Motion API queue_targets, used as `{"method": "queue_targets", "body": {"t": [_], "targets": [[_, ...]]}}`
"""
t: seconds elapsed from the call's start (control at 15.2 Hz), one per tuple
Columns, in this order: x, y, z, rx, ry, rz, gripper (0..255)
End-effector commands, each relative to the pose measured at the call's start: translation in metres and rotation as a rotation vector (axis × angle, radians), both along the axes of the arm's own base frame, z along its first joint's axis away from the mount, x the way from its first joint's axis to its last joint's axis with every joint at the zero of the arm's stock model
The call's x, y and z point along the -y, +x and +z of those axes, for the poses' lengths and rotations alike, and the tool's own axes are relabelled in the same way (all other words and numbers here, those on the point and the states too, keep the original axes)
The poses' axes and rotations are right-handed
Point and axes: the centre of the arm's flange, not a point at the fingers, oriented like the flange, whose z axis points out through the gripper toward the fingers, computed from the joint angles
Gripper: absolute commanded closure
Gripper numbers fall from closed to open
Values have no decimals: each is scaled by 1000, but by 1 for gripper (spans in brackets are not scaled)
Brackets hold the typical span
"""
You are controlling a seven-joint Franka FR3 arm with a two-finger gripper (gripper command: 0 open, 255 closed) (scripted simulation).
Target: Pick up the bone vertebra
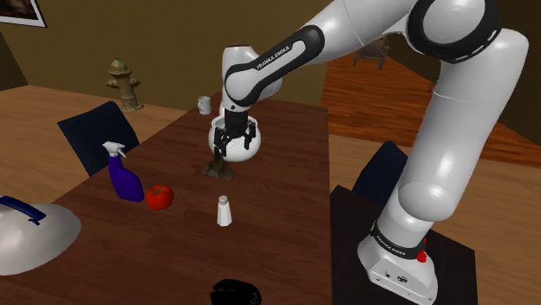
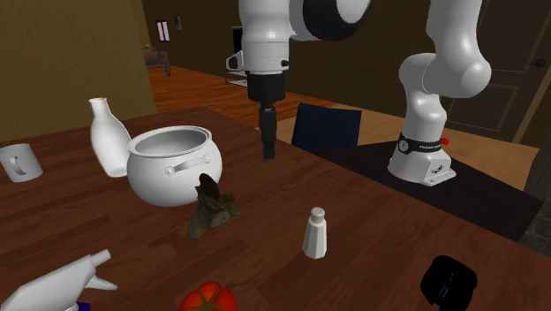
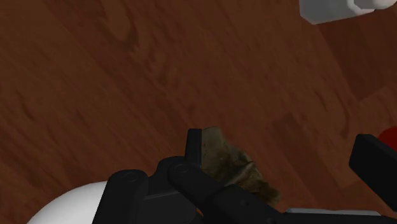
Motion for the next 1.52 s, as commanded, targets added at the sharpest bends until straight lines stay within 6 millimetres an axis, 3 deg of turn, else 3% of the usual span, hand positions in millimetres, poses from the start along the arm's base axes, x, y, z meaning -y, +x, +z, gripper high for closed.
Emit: {"method": "queue_targets", "body": {"t": [0.0,0.46,0.99,1.12,1.19,1.45], "targets": [[-1,20,-19,-4,-5,-33,0],[-3,87,-83,-19,-24,-143,0],[-3,89,-125,-19,-24,-146,0],[-3,89,-125,-19,-24,-146,0],[-3,89,-125,-19,-24,-146,255],[-3,89,-125,-19,-24,-146,255]]}}
